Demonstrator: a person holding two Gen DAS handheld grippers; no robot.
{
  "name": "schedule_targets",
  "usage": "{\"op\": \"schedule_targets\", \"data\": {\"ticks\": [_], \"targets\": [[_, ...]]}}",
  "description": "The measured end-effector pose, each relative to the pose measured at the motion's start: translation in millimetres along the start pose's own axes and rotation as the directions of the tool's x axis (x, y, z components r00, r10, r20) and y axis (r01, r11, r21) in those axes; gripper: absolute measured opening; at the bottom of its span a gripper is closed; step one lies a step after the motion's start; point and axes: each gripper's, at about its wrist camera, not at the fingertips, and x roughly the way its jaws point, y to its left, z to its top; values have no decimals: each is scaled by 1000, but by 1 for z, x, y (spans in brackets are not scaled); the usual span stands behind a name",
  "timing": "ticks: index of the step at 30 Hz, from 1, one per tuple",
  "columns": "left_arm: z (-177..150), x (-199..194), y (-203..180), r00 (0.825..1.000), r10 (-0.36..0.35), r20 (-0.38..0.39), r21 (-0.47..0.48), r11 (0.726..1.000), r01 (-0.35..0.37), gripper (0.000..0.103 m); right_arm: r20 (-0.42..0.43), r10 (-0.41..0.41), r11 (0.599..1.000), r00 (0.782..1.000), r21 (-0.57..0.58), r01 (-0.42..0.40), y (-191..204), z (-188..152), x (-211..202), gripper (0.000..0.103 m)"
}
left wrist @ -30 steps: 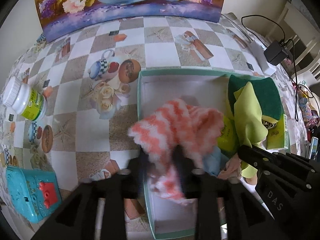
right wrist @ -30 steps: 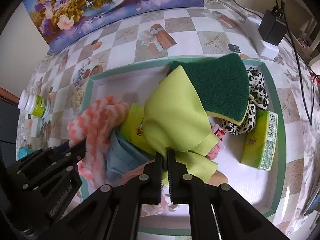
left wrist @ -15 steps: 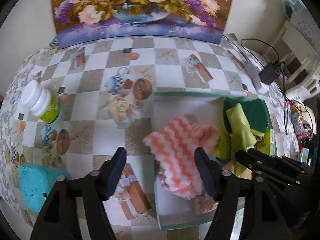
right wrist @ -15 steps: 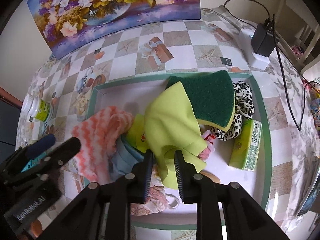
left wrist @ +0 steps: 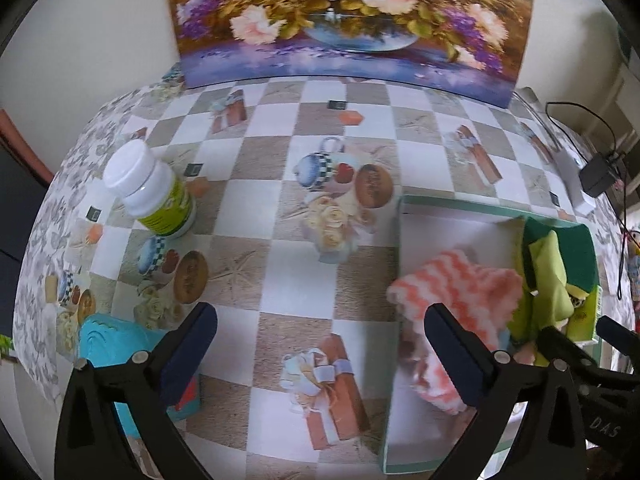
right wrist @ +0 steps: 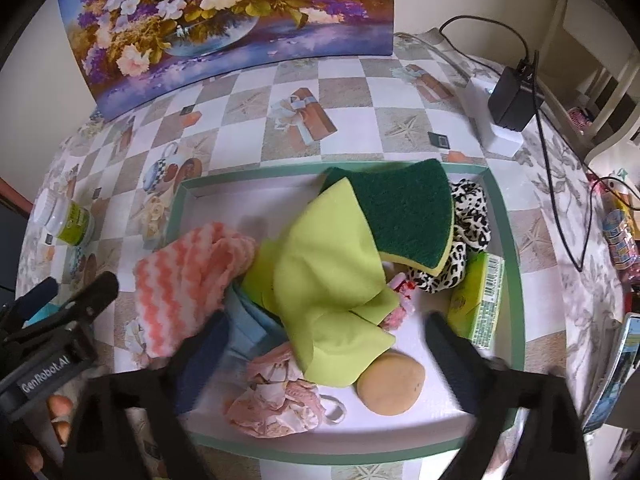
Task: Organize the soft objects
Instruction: 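Open both grippers to release the cloths into the tray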
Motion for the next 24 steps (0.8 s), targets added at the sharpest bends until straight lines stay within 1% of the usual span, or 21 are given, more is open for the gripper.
{"op": "schedule_targets", "data": {"ticks": [5,11,18,24], "targets": [[0,-7,9,1000,10,16,-20,1000,-10,103,20,8,1000,1000,20,-9,-2,1,-5,103],[-4,-20,12,998,46,44,-5,999,-45,103,41,14,1000,999,-4,-14,6,-2,-15,103],[-11,-34,22,997,50,63,-12,999,-49,103,79,20,1000,997,-13,-19,12,-11,-33,103],[-24,-49,34,995,62,81,-31,998,-60,103,111,18,999,994,-35,-14,20,-23,-48,103]]}}
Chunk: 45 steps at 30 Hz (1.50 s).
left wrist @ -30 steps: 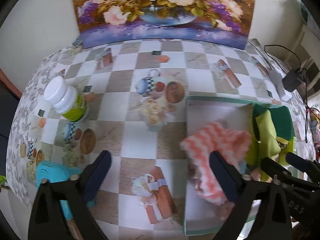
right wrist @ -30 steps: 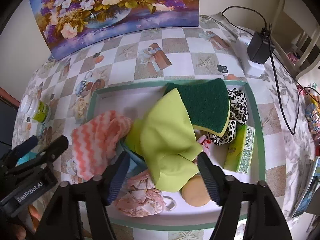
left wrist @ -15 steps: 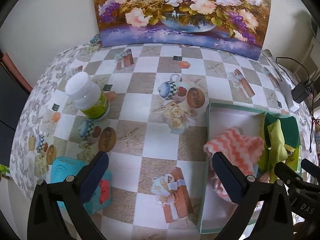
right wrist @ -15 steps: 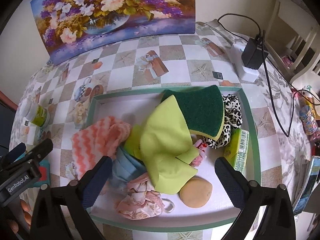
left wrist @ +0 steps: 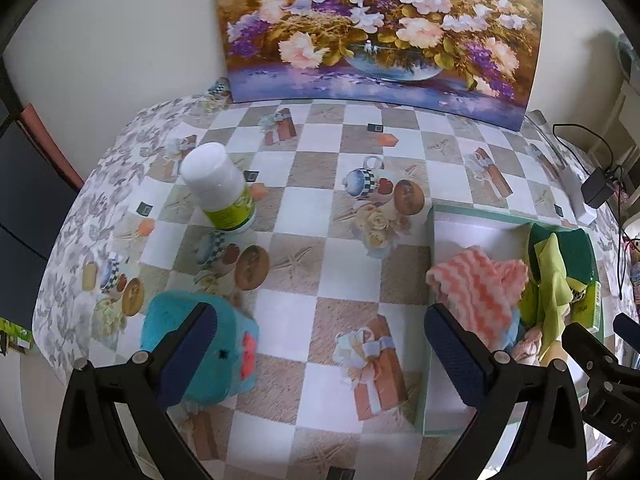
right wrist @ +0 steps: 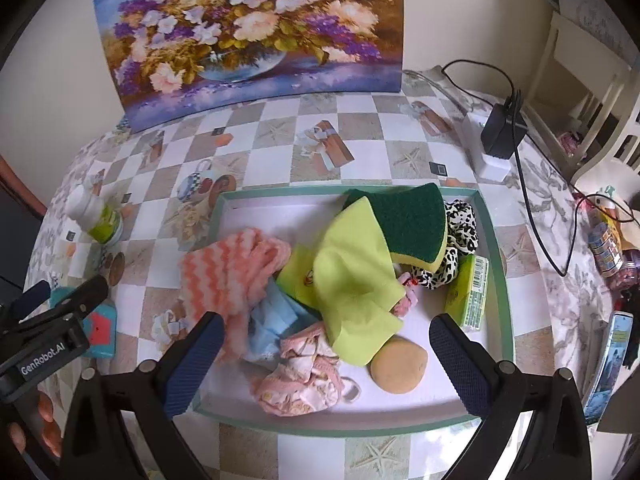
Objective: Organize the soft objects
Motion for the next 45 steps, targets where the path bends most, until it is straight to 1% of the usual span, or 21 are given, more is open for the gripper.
{"op": "schedule_targets", "data": {"ticks": [4,8,11,14,22,25,28,33,39,45], "targets": [[-10,-12,8,999,29,22,-6,1000,-29,103,19,4,1000,1000,-17,-4,6,-9,-11,103],[-20,-22,17,999,25,37,-14,1000,-25,103,34,6,999,999,-33,-4,12,-19,-21,103],[-29,-31,23,997,48,57,-15,999,-48,103,44,5,999,999,-44,-3,15,-26,-27,103],[-37,-37,27,997,41,66,-7,999,-41,103,51,10,999,999,-54,-8,16,-32,-31,103],[-57,-44,23,996,67,65,54,996,-71,103,61,11,999,998,-43,-8,11,-46,-40,103],[-63,-45,20,995,72,66,79,994,-77,103,57,-3,999,998,-44,6,11,-50,-41,103],[-65,-46,18,994,80,72,92,992,-87,103,62,-10,999,998,-43,13,9,-52,-43,103],[-62,-45,20,994,78,79,81,993,-84,103,69,-20,999,997,-45,23,9,-51,-44,103],[-60,-42,27,996,58,74,49,997,-62,103,66,-23,998,998,-64,27,11,-51,-41,103],[-58,-42,27,996,52,76,49,997,-56,103,68,-30,997,997,-68,34,9,-51,-39,103]]}}
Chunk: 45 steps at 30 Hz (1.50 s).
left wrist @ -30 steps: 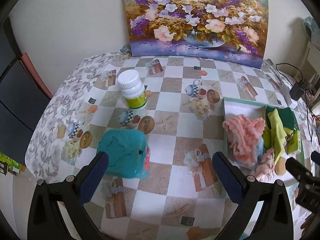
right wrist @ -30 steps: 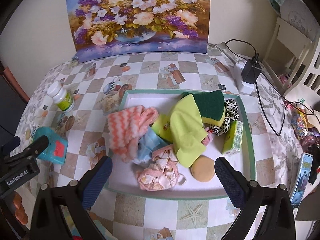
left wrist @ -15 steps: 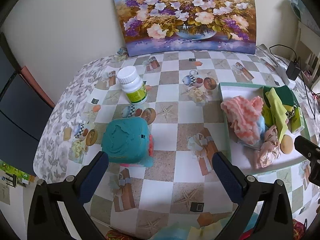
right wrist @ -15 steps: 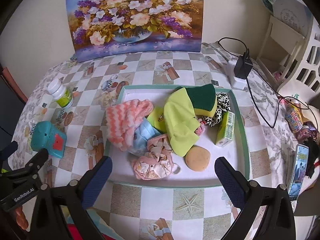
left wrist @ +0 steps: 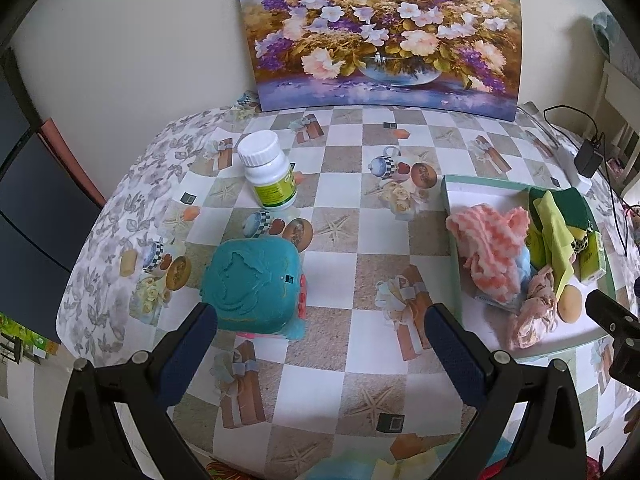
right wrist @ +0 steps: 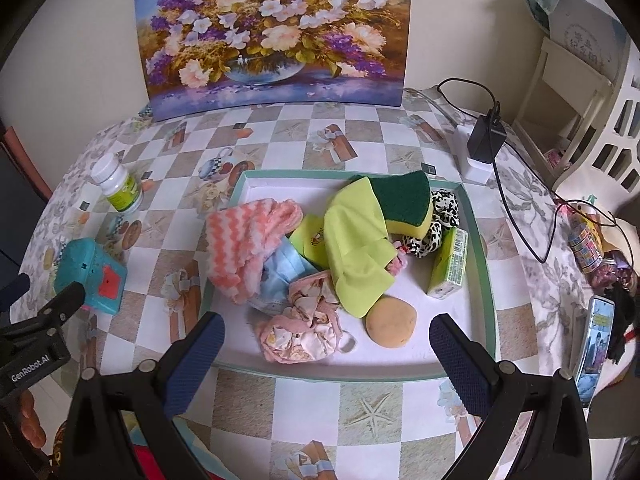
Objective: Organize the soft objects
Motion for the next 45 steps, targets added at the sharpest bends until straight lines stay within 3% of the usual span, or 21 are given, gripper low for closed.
{"op": "schedule_targets", "data": {"ticks": [45], "targets": [[1,2,-2,1000,-5,-5,-2,1000,5,103,-3,-7,1000,1000,-9,7,0,0,2,103]]}}
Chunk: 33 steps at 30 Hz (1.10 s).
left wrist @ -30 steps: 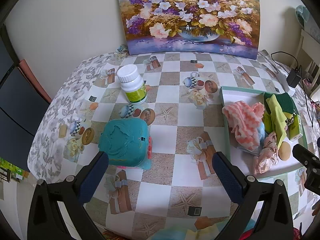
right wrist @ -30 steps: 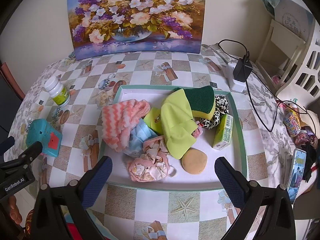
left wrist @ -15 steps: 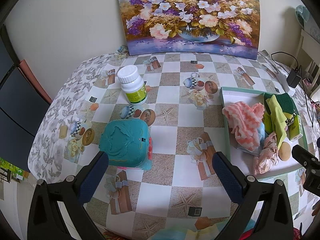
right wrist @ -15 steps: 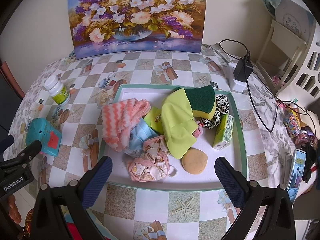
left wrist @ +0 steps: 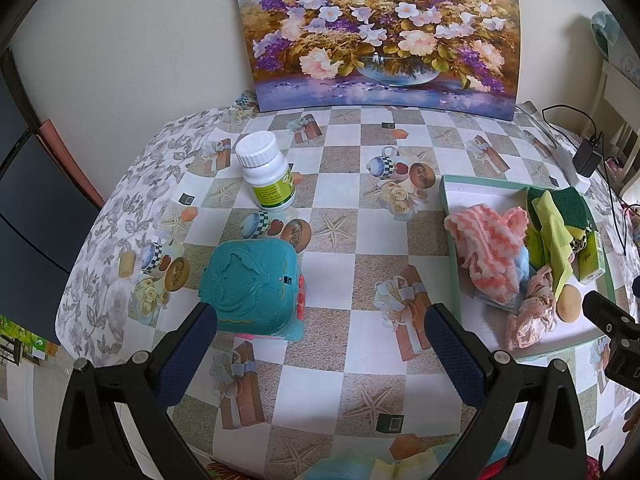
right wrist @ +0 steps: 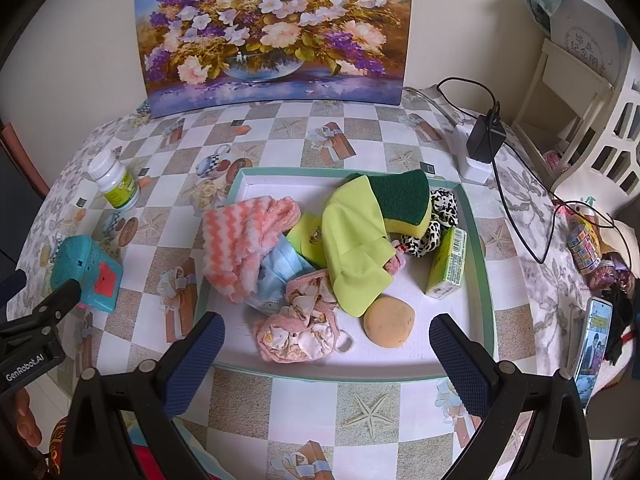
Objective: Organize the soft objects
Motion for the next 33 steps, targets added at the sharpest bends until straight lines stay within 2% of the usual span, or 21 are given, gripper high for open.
{"op": "schedule_targets", "data": {"ticks": [33], "targets": [[2,-2,1,1000,-1,4,0,1000,1,103,-4,-4,1000,1000,4,4,-3,-2,3,103]]}}
